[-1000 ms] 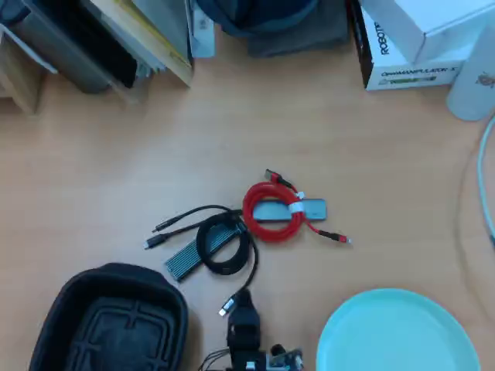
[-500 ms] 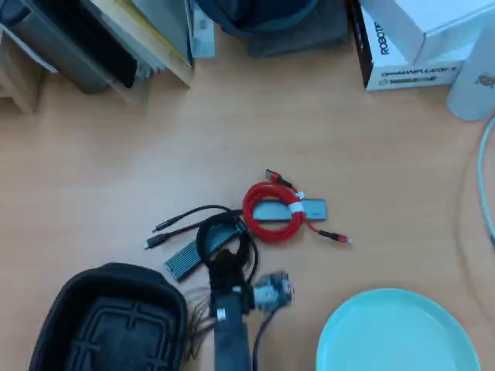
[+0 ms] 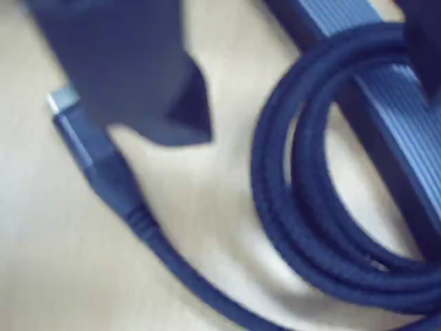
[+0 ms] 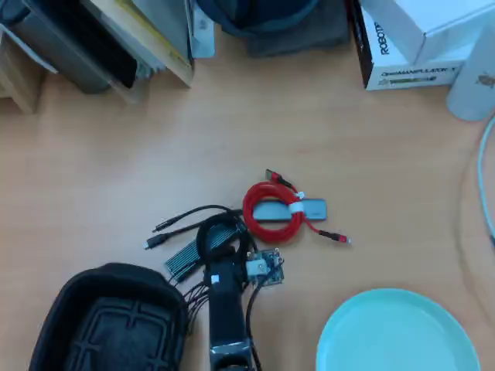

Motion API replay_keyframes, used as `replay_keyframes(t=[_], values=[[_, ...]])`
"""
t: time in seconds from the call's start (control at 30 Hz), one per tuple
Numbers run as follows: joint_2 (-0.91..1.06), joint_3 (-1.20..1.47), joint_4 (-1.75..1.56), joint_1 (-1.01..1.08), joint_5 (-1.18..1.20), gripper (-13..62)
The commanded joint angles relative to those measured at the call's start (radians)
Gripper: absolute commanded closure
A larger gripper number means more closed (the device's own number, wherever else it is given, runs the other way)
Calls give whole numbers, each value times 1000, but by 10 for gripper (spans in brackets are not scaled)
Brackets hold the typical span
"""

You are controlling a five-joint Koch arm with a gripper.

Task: Put a black charging cable in a black bowl and put a red charging cable in a green bowl

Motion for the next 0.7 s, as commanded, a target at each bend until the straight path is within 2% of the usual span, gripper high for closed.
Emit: replay_keyframes(t=[0.0,0.2,0.33,0.57,0.67], values=[[0,-103,18,-6,17,161],[-123,-166,26,-49,115,158],[-152,-259,91,-51,296,160],[-219,-314,135,-52,370,158],[-225,-313,135,-46,479,158]])
